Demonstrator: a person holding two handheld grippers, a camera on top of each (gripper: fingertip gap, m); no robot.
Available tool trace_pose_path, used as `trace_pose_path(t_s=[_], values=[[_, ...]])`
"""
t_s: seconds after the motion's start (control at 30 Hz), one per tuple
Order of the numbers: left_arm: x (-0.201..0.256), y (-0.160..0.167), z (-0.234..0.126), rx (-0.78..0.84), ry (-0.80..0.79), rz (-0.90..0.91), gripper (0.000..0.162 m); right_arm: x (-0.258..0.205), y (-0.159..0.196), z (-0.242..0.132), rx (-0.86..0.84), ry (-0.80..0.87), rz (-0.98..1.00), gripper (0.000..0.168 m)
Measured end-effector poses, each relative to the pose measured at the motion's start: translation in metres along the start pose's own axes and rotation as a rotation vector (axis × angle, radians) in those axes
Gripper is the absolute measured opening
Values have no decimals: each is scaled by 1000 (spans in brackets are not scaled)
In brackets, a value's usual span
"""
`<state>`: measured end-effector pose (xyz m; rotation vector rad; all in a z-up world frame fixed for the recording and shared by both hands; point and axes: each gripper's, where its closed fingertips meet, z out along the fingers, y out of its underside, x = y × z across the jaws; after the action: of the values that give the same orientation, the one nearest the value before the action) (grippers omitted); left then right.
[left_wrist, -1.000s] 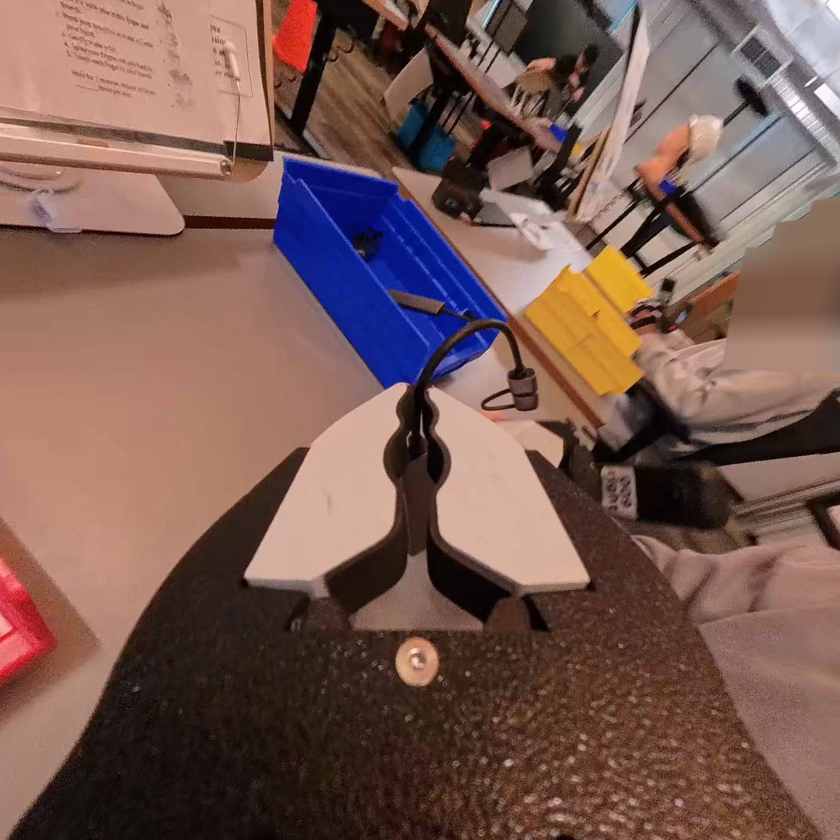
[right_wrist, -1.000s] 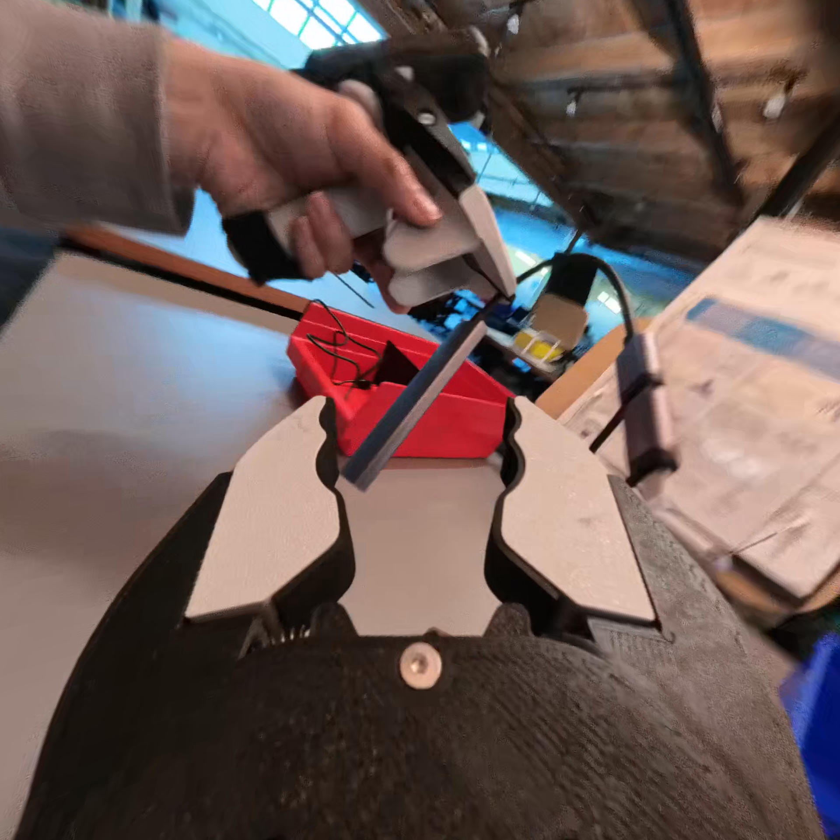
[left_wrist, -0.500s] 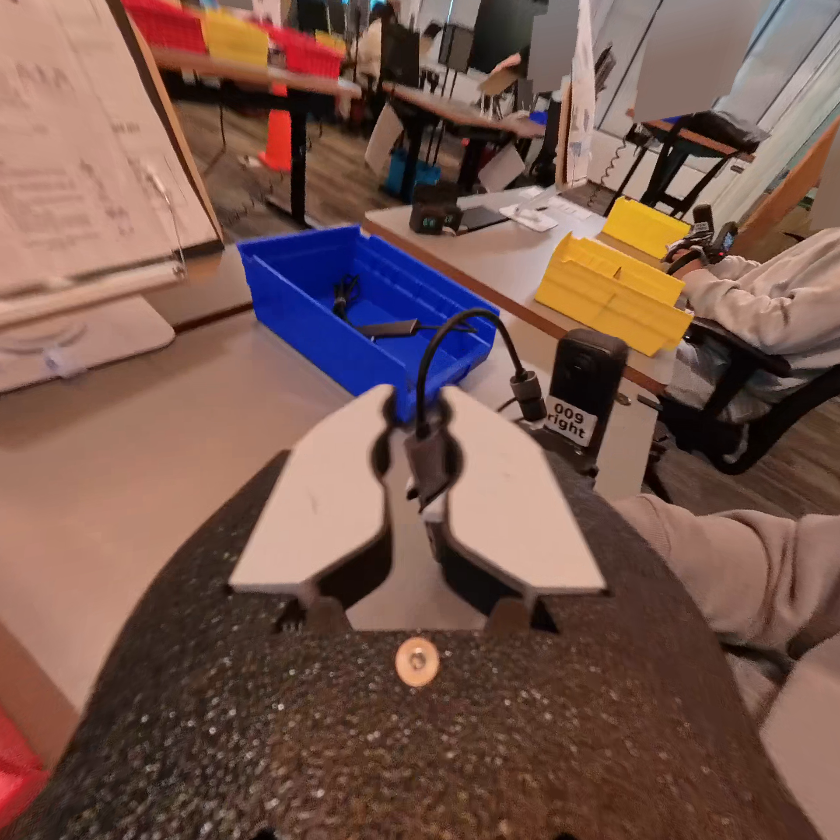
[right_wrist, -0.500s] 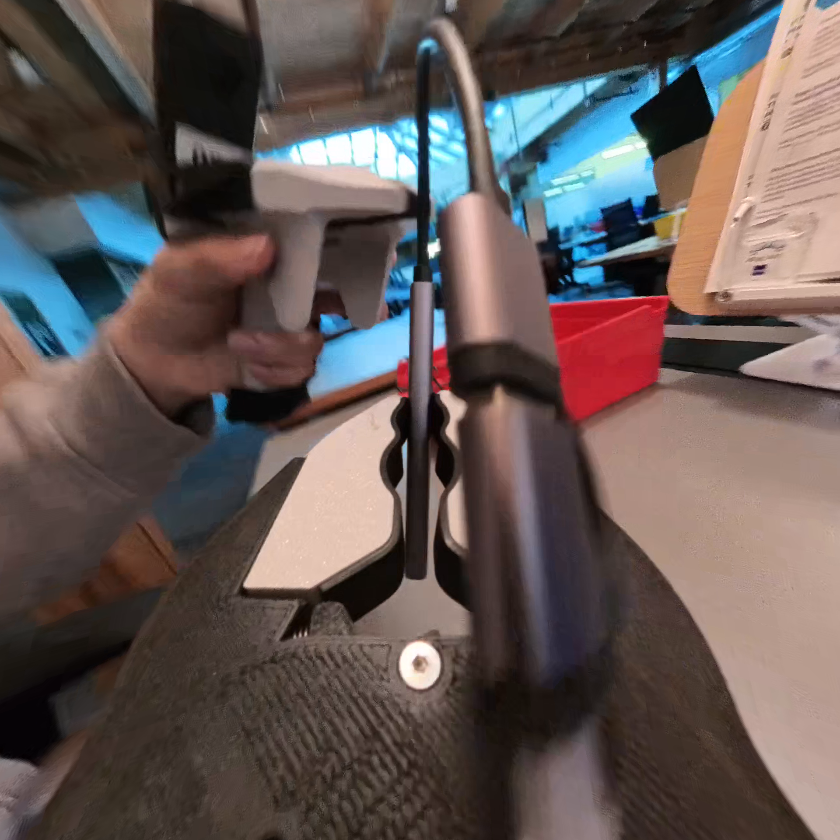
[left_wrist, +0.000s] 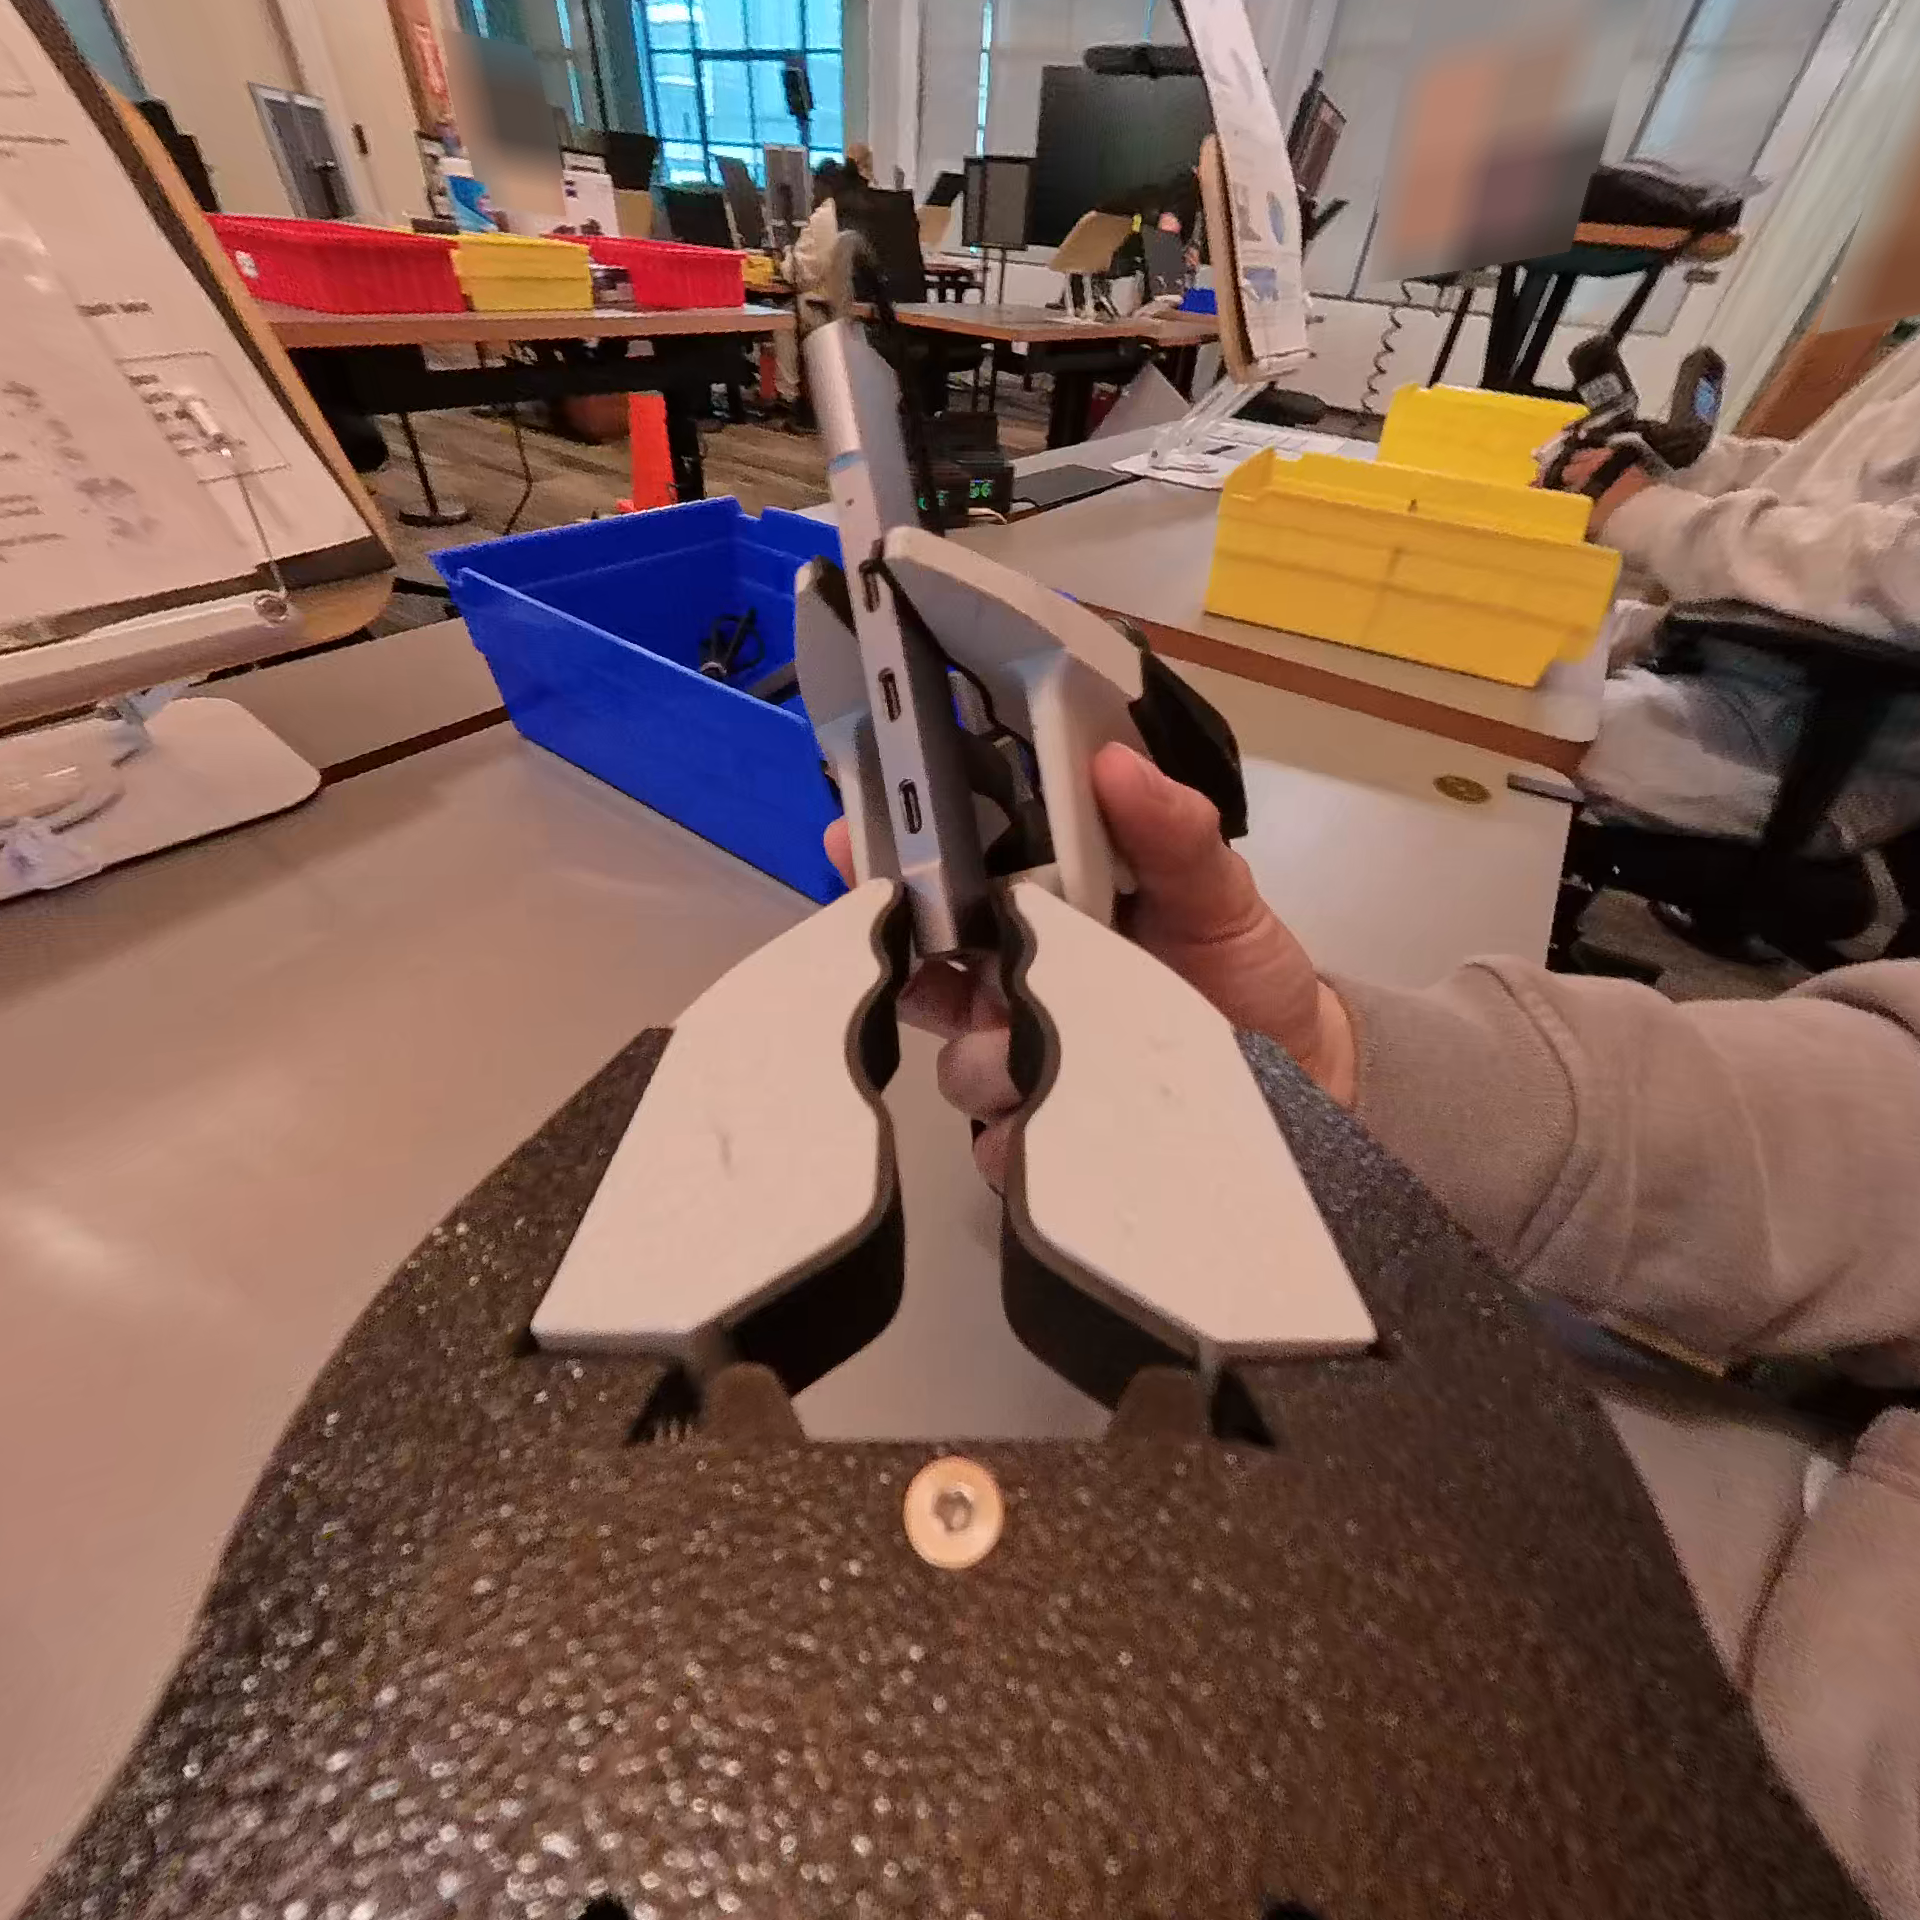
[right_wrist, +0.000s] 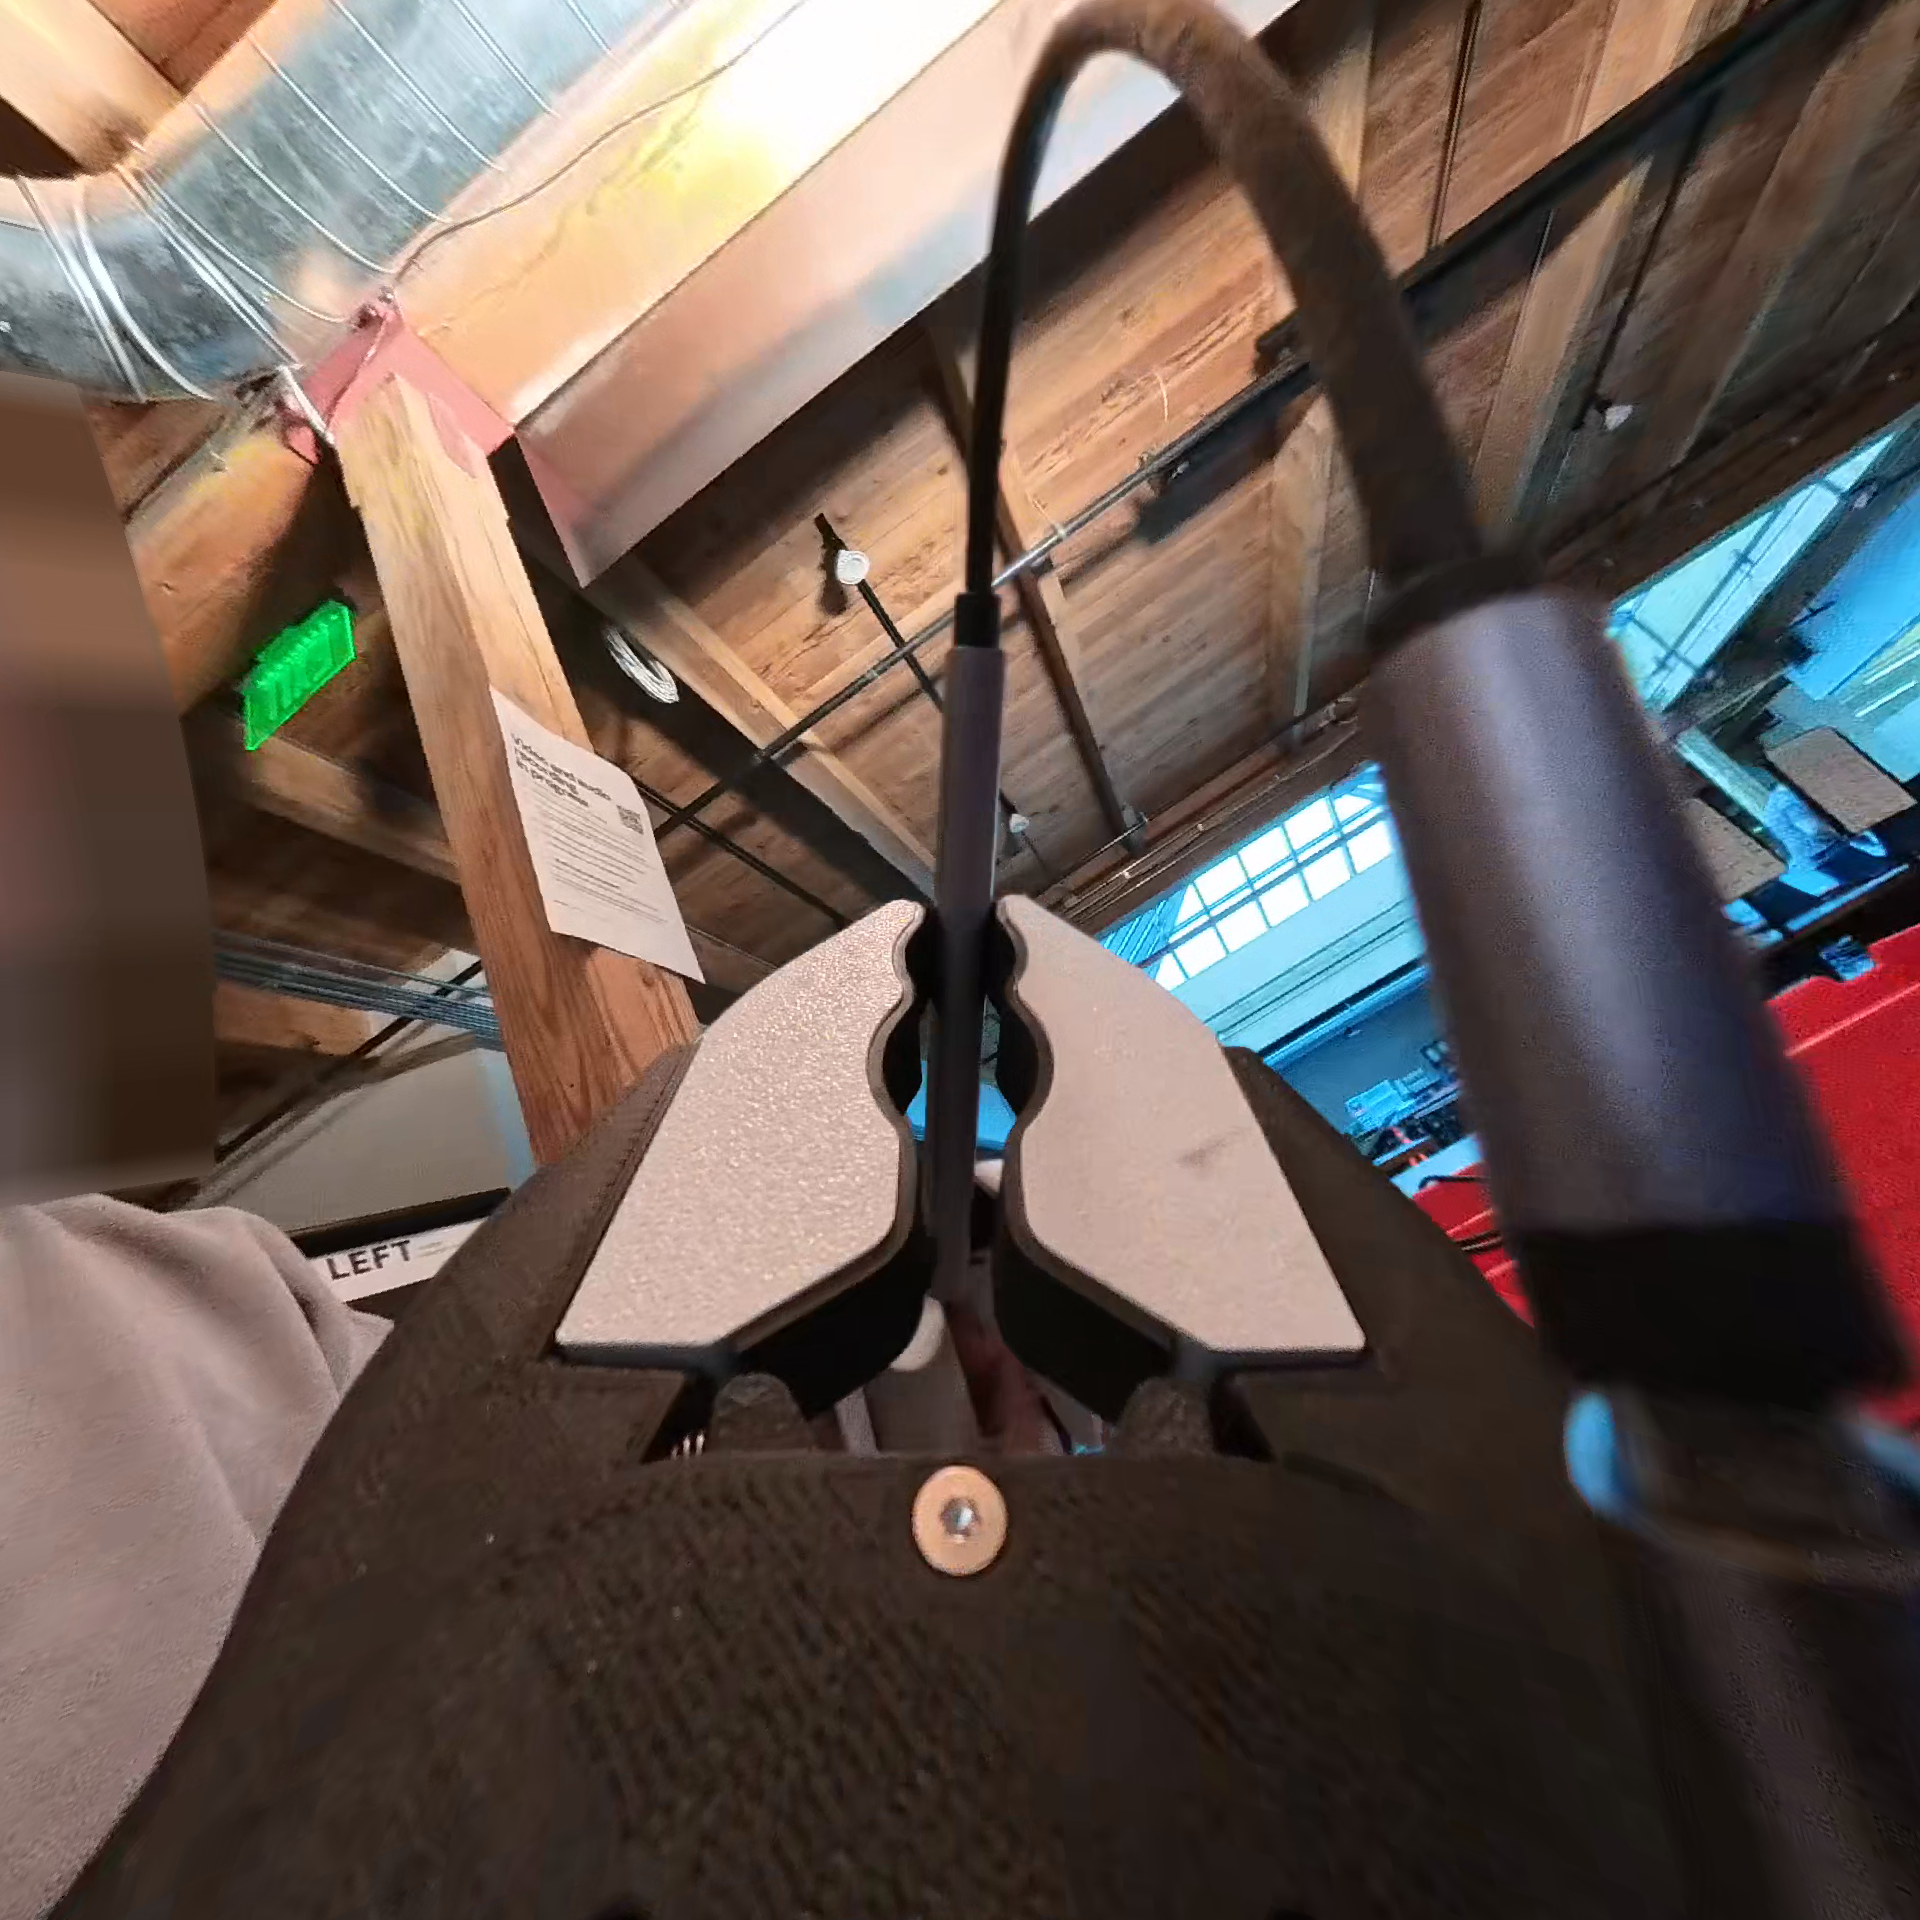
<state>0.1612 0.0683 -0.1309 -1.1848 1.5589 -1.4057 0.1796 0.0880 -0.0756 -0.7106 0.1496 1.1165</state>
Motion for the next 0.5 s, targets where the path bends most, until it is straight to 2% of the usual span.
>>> trace_pose_path(t_s=[0.1,0.17,0.27,0.3,0.4,0.5], values=[[1,0,0,36,1,17,14,-3,1,1,-26,-17,-28,10],[-8,1,-4,37,-53,75,10,-2,6,2,-93,4,-75,14],[-25,0,-14,11,-195,374,9,9,17,3,-214,96,-115,23],[-32,0,-19,-25,-253,502,10,14,23,2,-278,133,-136,31],[-53,-7,-33,-95,-360,836,9,26,52,-12,-569,216,-110,50],[-69,-18,-49,-117,-375,1039,8,9,83,-52,-1030,185,-11,45]])
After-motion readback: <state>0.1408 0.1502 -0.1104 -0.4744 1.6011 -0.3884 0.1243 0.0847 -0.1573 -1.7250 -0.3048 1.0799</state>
